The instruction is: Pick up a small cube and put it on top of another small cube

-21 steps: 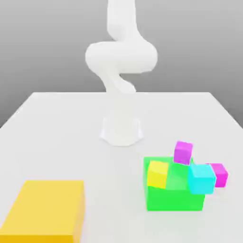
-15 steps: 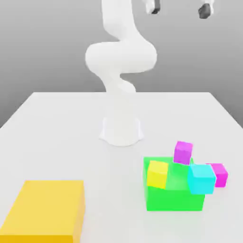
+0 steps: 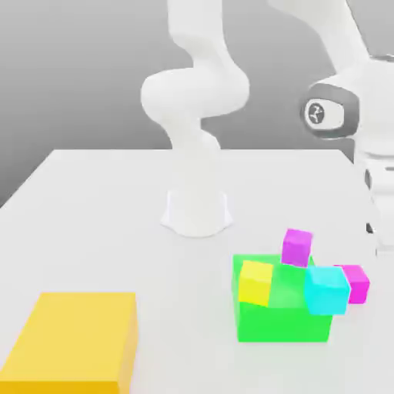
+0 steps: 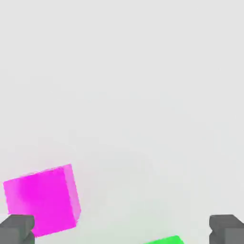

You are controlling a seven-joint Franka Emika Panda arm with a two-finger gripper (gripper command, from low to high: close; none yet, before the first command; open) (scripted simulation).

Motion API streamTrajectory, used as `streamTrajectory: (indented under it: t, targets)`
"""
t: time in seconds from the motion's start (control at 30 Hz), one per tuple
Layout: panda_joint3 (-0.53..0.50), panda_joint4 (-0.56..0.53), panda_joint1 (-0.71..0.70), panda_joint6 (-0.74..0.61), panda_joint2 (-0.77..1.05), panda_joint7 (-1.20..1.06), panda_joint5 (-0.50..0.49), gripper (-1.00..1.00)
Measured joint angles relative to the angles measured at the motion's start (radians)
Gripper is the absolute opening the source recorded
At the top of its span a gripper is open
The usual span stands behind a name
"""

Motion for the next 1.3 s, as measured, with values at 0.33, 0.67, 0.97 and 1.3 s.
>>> streamTrajectory:
  t: [0.33, 0.67, 0.97, 1.3]
  targets:
    - [-0.125, 0.025, 0.105, 0.189, 0.247, 0.081, -0.146, -1.00]
    - [-0.055, -0.009, 0.061, 0.037, 0.057, -0.010, -0.025, -1.00]
    - [-0.175, 0.081, -0.170, -0.155, -0.184, 0.022, -0.025, -1.00]
    - [-0.266, -0.070, -0.279, -0.316, -0.362, 0.123, 0.032, -1.00]
